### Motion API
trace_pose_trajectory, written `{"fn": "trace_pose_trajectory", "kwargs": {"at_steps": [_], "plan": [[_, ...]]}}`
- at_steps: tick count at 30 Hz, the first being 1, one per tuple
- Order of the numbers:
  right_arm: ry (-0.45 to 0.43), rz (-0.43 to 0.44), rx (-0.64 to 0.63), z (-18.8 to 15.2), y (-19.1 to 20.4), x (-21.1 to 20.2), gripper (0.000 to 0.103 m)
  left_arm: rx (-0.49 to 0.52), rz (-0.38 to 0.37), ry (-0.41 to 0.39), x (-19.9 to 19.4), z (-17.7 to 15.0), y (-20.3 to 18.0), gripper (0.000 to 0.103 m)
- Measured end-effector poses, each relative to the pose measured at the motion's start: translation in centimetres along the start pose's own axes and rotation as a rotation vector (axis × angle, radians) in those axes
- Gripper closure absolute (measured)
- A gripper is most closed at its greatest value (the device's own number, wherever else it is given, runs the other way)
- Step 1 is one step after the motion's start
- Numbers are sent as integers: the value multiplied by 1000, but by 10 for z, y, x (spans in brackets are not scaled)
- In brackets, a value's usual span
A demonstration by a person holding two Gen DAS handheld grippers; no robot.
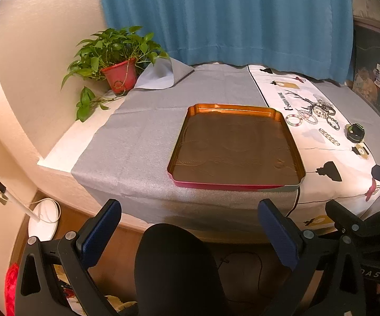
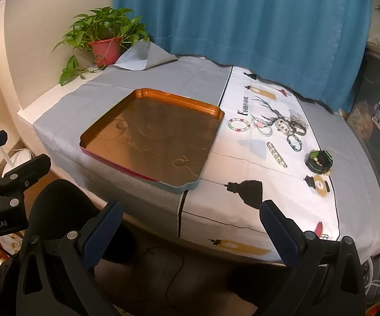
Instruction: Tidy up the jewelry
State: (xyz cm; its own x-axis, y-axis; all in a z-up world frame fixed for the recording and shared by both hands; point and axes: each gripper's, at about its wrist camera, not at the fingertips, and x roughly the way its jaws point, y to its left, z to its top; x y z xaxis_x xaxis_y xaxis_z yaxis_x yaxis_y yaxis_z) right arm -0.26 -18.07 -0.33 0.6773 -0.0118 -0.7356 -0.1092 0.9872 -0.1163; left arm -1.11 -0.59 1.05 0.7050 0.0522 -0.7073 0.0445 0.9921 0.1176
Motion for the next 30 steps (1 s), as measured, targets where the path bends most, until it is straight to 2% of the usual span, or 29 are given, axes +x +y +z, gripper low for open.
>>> {"fn": "trace_pose_trajectory", "kwargs": {"at_steps": [30], "plan": [[-2, 1, 2, -3, 4, -2, 0, 1, 3, -2, 1, -2, 1, 0]]}}
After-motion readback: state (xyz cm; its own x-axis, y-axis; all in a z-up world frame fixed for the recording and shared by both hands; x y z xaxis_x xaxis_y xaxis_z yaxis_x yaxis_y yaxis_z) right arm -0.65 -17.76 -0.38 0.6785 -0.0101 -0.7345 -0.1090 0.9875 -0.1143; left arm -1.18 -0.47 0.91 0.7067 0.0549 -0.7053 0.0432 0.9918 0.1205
